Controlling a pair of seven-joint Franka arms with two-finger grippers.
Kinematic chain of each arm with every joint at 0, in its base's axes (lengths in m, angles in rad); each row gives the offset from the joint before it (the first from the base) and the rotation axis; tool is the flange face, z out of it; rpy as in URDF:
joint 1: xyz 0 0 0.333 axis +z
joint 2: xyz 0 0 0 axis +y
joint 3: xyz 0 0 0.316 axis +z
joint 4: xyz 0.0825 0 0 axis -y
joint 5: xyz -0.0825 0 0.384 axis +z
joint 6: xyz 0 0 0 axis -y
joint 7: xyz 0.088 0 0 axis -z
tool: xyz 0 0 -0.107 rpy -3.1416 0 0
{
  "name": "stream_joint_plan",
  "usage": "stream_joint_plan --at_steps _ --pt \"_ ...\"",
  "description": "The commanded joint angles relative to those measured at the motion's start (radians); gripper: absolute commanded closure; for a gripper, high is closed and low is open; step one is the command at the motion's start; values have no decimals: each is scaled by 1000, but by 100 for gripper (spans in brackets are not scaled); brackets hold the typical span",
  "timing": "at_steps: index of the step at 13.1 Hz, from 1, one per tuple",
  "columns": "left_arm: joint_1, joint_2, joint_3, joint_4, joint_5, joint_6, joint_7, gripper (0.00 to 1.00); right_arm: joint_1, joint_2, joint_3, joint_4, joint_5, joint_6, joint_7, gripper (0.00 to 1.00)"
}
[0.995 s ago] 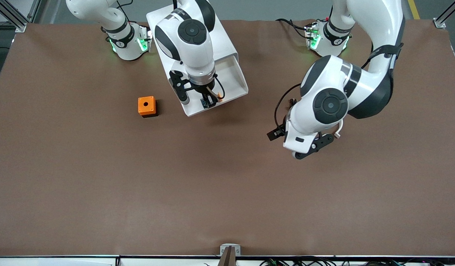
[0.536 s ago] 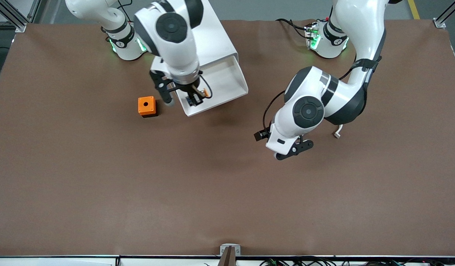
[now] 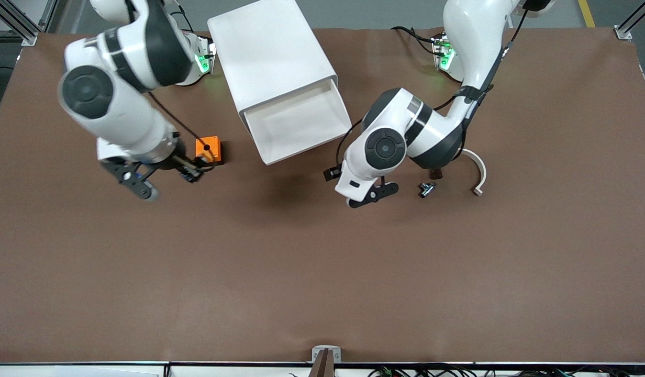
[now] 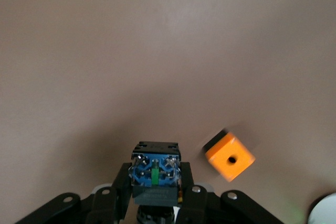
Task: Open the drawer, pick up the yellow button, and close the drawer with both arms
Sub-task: 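Lift the button out with the right gripper while the left gripper reaches the drawer, then set the button on the table while the left gripper pushes the drawer shut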
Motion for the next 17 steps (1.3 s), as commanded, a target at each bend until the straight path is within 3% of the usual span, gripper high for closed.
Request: stream_joint_plan --at_steps 1,5,9,13,17 --pt "-52 -1 4 -4 -21 0 -73 0 -141 4 19 6 6 7 -282 99" --pt "-95 -1 -18 -18 -50 -3 -101 0 -291 53 19 -14 11 105 -644 99" --pt "-126 -1 -53 -31 -58 -3 -165 0 -406 190 22 -89 13 333 -907 98" --pt "-178 1 -53 -35 -96 -1 -188 0 -433 336 24 -93 14 459 -1001 98" --pt "-216 1 -53 -44 -113 -1 -191 0 -436 409 29 -186 28 673 -1030 93"
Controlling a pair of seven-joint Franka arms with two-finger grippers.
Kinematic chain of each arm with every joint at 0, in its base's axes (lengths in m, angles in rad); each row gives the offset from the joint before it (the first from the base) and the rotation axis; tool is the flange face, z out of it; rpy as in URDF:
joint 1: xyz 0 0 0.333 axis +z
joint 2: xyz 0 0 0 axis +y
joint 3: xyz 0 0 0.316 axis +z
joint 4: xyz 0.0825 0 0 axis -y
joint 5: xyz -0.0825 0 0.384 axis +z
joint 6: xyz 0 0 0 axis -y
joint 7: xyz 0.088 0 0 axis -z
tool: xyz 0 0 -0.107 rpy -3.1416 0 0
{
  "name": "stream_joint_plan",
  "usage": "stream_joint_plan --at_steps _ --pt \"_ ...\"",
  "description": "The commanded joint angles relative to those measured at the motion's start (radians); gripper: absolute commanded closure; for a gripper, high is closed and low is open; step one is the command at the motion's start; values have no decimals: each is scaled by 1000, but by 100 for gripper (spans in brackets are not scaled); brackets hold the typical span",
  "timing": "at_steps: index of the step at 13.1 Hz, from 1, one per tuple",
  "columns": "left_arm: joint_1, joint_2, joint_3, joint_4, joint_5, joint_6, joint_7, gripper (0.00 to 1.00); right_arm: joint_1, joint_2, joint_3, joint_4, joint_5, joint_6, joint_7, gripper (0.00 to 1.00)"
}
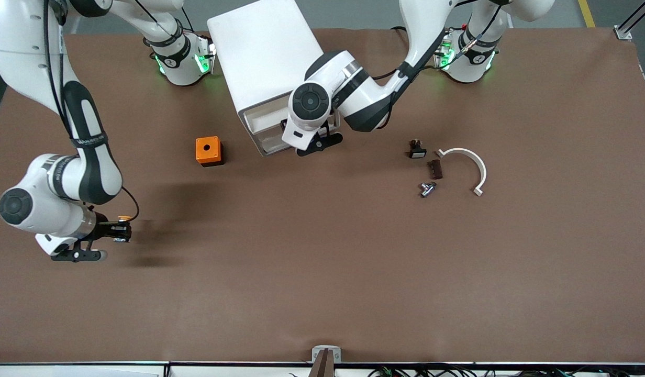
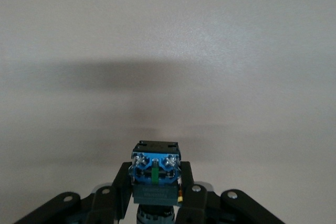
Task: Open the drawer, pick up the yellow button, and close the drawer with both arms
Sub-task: 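Set the button on the table while the left gripper pushes the drawer shut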
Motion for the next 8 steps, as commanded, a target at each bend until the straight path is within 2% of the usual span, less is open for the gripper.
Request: stream_joint_plan --at_steps 1,3,6,7,8 --pt "-27 -8 0 -13 -33 0 -8 0 -20 26 21 -40 24 70 -27 89" --pt "-35 -8 0 -18 -36 0 -8 0 -22 31 21 -40 52 70 -27 79" --pt "-36 -8 0 -32 -38 -1 -8 0 -23 31 21 -38 103 69 -25 15" --pt "-42 -8 0 -33 -38 0 -8 0 -23 28 21 -35 110 66 -24 6" --pt "-53 -10 0 -32 -38 0 -8 0 -23 20 21 -34 110 61 -25 1"
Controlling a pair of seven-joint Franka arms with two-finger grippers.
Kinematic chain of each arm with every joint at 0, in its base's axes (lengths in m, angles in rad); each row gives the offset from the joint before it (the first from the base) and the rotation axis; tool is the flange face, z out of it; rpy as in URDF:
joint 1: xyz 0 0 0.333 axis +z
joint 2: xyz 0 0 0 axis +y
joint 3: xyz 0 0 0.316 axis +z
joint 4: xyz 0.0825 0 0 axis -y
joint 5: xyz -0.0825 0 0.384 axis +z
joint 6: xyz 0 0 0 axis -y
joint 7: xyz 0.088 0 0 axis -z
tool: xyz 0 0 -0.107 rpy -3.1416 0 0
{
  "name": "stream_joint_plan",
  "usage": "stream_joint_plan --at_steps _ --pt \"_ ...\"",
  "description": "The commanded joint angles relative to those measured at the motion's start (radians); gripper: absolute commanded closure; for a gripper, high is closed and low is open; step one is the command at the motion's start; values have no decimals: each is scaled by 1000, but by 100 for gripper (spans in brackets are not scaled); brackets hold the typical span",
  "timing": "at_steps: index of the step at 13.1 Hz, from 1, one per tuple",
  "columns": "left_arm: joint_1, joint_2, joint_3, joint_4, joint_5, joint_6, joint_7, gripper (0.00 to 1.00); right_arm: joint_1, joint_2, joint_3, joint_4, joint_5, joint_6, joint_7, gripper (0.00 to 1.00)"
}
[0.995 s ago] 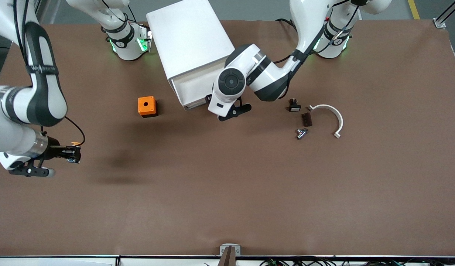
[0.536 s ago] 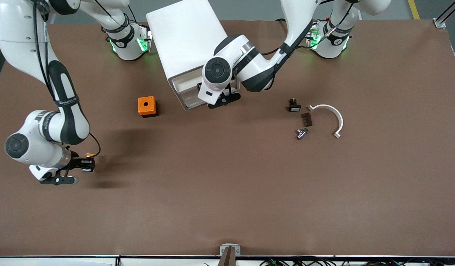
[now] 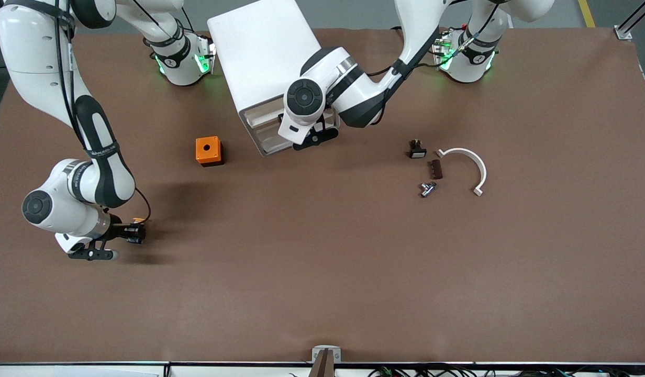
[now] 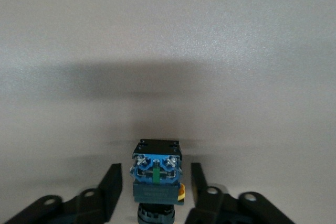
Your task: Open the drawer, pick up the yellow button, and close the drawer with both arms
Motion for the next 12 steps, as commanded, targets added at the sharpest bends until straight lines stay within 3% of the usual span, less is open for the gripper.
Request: stream_joint_plan --at_steps 1,8,12 --pt "-35 -10 0 -17 -28 0 -8 0 -22 -30 17 -2 22 -7 -20 1" --pt "2 -22 15 -20 -13 -2 -3 0 -17 -299 14 1 18 -248 -12 0" --pt "216 -100 17 -11 126 -9 5 0 -20 -432 8 57 10 -415 18 0"
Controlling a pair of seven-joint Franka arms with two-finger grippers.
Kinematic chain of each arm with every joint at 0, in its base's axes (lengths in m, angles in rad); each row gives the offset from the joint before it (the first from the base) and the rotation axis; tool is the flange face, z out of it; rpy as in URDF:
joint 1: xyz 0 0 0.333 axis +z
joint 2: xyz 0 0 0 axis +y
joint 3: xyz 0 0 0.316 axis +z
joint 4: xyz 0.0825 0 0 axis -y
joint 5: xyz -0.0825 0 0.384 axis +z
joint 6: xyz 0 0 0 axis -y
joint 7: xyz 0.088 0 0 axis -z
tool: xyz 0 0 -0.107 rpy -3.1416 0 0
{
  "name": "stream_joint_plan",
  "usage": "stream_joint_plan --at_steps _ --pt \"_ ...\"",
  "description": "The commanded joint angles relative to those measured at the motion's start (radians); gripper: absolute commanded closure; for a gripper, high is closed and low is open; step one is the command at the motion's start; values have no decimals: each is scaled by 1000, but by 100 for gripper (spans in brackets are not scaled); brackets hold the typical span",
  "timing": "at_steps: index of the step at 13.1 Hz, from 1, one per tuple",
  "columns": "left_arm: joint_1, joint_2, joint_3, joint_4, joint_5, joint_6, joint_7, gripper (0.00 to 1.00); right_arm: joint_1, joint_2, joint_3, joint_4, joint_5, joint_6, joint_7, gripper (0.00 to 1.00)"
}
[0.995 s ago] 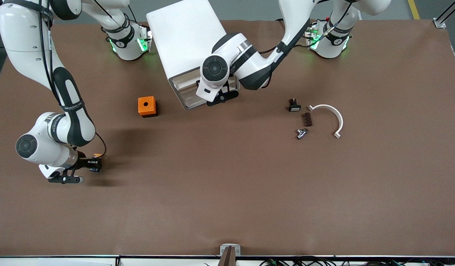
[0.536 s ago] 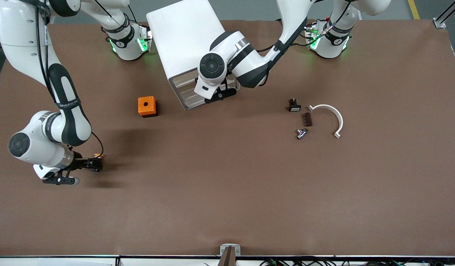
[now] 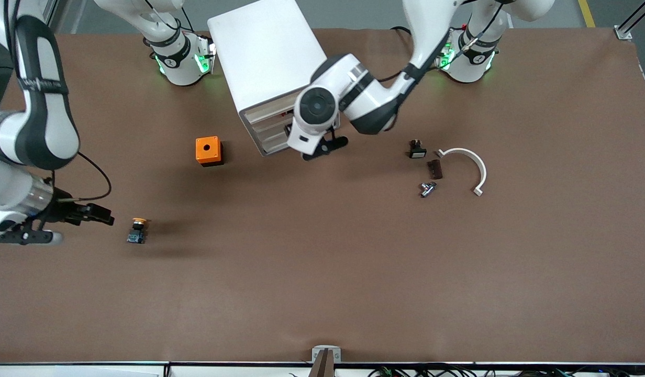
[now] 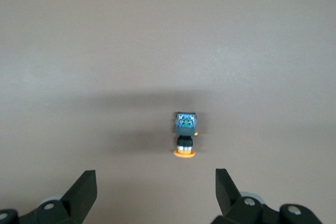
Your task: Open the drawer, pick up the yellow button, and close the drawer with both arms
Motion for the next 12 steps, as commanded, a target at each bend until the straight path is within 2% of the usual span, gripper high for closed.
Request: stream_joint_plan --at_steps 1,3,5,8,11,12 --pt "161 -98 -7 -18 146 -25 4 0 -20 -70 10 48 5 -133 52 0" --pt "264 -127 -8 1 245 -28 7 0 -15 -115 12 85 -10 -231 153 0" --pt "351 -145 -7 53 256 -28 7 0 -9 -184 18 90 -76 -279 194 0" --pt "454 -207 -10 66 254 -28 62 0 -9 -248 18 107 -98 -368 243 0" --pt "545 -291 -8 58 262 -48 300 0 -13 -275 13 156 -98 -443 243 0" --pt "568 -311 -8 61 271 -102 421 0 -15 -275 13 173 -99 -463 244 0"
